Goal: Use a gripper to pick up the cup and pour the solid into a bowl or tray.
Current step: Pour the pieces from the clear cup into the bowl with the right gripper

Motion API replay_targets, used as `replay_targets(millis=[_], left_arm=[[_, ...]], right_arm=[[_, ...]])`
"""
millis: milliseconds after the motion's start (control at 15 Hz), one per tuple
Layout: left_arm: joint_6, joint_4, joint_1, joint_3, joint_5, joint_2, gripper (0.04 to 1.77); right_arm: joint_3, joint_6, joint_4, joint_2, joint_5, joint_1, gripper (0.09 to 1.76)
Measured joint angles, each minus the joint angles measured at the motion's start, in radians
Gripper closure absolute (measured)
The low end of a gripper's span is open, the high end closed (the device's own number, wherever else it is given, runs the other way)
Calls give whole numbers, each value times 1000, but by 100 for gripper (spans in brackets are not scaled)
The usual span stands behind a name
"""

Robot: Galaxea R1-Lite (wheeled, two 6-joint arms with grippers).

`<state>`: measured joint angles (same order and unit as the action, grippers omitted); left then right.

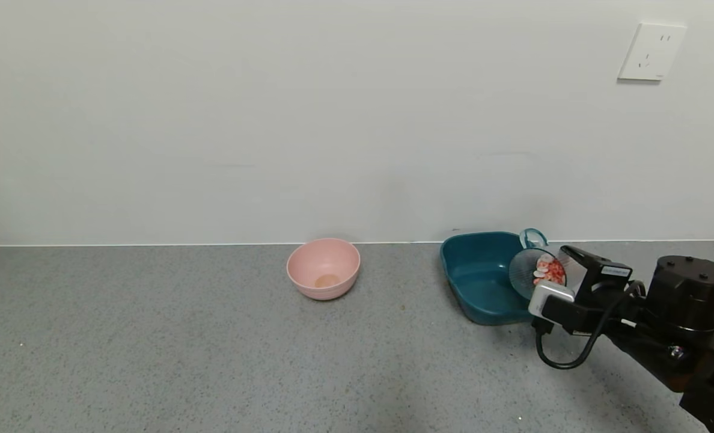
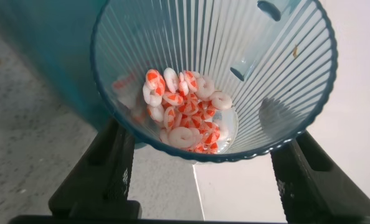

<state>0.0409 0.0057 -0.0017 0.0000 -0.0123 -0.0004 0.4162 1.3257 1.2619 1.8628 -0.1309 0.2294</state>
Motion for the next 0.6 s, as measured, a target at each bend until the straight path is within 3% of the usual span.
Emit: replay_targets(millis=[267,600], left_arm=[[0,0,0,0,0,0,9],[0,0,0,0,0,0,9]], right_arm=[[-4,14,90,0,0,-5,54],[17,269,276,0,0,-43,54]])
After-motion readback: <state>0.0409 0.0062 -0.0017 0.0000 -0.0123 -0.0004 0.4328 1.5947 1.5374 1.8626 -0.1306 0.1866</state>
